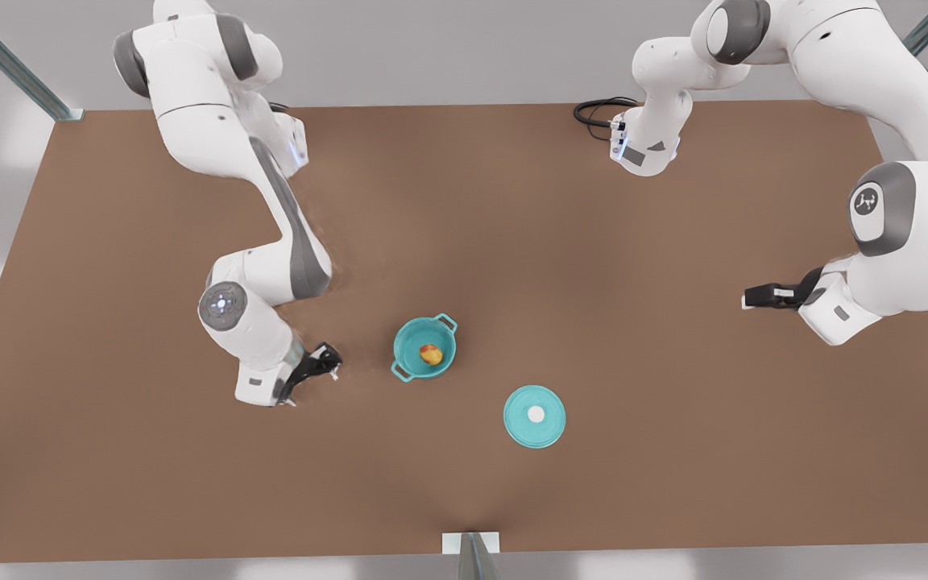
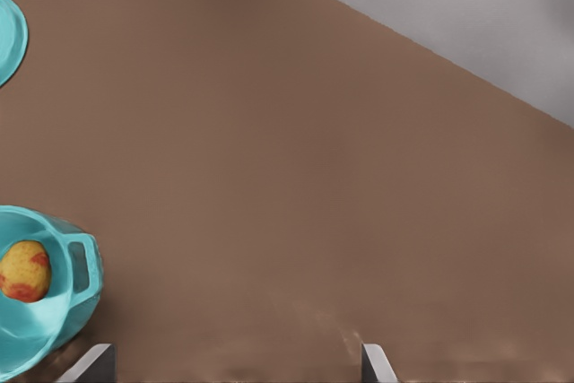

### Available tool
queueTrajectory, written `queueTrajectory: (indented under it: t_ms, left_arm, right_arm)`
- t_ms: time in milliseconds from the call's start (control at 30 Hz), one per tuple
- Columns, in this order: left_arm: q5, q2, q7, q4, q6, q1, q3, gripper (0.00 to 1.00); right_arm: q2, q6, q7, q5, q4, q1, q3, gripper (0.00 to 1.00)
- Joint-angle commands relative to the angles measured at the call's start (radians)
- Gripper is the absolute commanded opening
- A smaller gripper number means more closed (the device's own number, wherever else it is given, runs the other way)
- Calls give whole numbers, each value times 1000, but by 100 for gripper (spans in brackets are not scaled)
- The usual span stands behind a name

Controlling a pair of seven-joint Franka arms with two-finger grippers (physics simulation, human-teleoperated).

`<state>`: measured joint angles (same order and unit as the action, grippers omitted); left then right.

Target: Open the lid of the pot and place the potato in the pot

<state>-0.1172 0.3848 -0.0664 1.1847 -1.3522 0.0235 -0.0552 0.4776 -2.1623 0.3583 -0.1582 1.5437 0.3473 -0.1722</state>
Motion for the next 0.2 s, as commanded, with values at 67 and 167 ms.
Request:
queueTrajectory:
  t_ms: [67, 167]
  left_arm:
    - [2, -3, 40, 0, -10, 1, 2, 100]
    - [1, -3, 48, 1, -7, 4, 3, 100]
  right_arm:
    - [-34, 432, 163, 2, 1, -44, -125, 100]
    - [-34, 452, 153, 2, 1, -41, -125, 100]
